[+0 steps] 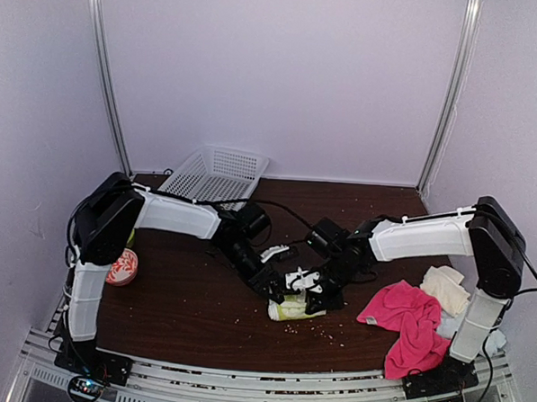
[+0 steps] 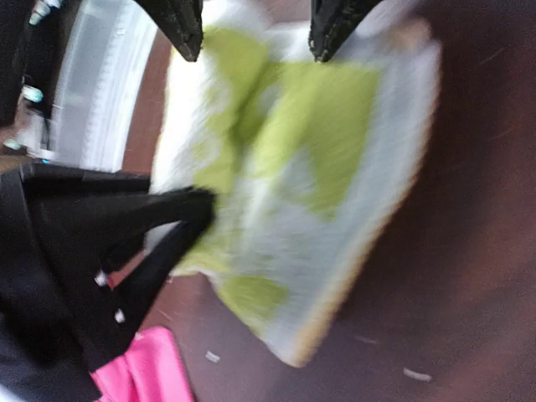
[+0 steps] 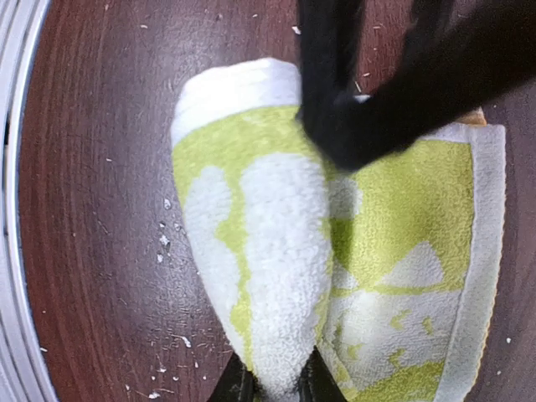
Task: Roll the towels
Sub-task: Roll the towel at the center of the board.
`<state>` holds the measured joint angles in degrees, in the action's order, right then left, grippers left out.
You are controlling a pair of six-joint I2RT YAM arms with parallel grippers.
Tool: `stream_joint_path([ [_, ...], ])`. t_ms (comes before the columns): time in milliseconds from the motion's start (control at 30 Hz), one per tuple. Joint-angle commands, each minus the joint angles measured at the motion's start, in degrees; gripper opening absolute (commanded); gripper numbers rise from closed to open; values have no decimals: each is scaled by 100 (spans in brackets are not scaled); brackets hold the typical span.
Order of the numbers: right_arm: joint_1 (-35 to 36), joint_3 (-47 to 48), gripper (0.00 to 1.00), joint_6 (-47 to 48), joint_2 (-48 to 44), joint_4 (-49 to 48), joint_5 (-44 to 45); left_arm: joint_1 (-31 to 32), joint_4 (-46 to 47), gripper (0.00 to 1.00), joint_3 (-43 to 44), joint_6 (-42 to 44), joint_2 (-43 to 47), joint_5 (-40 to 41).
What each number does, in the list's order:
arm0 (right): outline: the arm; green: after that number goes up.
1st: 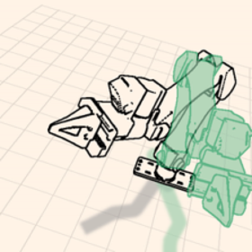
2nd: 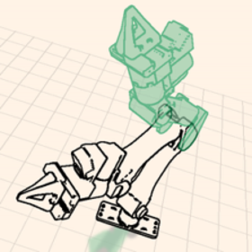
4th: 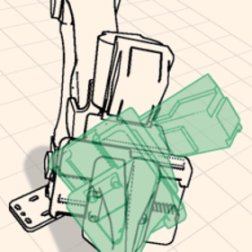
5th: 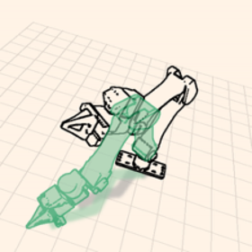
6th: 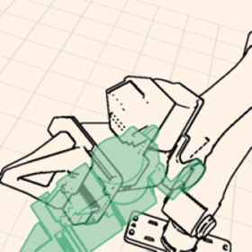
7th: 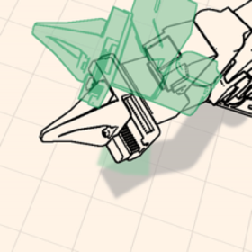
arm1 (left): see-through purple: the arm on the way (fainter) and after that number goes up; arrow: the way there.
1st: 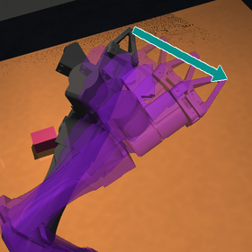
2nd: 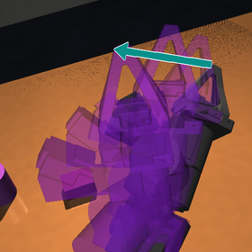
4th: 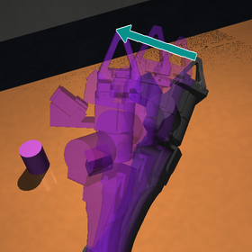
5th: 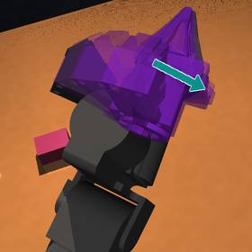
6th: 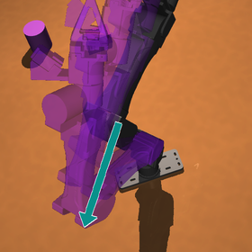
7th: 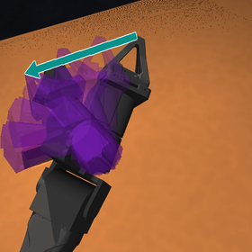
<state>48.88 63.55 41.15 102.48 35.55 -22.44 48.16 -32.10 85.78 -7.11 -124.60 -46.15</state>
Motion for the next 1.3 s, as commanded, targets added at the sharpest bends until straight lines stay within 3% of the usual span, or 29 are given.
stream_joint_path([
  [0, -477, 480, 5, -178, 895, 1432, -1017, -237, 777, 47, -551, -37, 1111, 1862],
  [200, -1118, 1350, 5, -156, 1795, 2397, -1882, -118, 1903, 49, -1870, 229, 2571, 3049],
  [400, -1409, 1984, 5, 12, 2591, 3142, -2319, 671, 2461, 55, -2451, 1219, 3281, 4204],
  [700, -1478, 2238, 5, -201, 2981, 3196, -2240, 1857, 1510, 53, -1146, 2784, 1897, 4569],
  [1067, -1479, 2327, 5, -230, 2989, 3273, -2272, 2014, 1280, 51, -420, 3054, 591, 5177],
  [1267, -1478, 2476, 7, -213, 2933, 3389, -2382, 2013, 1527, 32, -563, 2997, 512, 5024],
])
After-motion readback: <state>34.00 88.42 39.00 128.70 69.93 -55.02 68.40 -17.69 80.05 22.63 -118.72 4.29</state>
